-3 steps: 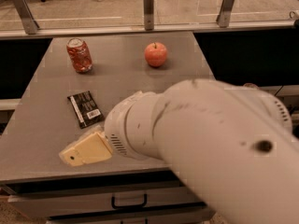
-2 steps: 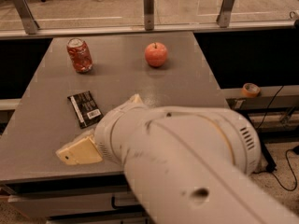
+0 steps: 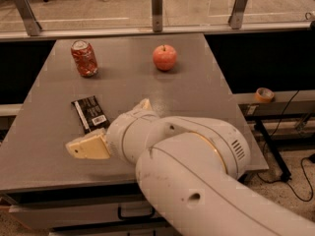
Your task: Move rxbar chocolate near apple
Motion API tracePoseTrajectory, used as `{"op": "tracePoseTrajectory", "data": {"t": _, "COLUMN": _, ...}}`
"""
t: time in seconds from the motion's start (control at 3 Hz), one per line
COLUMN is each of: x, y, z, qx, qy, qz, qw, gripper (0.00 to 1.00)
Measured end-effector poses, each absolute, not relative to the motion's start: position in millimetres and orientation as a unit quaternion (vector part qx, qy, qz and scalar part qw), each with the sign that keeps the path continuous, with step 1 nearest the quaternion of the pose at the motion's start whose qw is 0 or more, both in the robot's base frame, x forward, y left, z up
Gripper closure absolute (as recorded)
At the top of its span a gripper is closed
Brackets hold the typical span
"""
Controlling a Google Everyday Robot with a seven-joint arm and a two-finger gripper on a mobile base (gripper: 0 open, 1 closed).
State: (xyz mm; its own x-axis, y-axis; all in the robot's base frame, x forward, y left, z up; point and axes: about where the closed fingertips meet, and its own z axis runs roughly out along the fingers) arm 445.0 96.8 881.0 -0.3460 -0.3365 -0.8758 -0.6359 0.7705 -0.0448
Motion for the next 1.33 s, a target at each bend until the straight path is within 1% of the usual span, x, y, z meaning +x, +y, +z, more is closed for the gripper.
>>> {"op": "tracePoseTrajectory", "data": {"t": 0.33, "x": 463, "y": 98, "z": 869, "qx": -0.289, "qy": 0.802, "qz": 0.181, "qw": 0.491, "gripper": 0.00}}
{"op": "tracePoseTrajectory", "data": {"t": 1.0, "x": 486, "y": 95, "z": 867, "qx": -0.287, "qy": 0.797, "qz": 0.183, "qw": 0.499, "gripper": 0.00}}
{"op": "tracePoseTrajectory", "data": {"t": 1.33, "x": 507, "y": 113, "z": 865, "qx": -0.310, "qy": 0.794, "qz": 0.180, "qw": 0.492, "gripper": 0.00}}
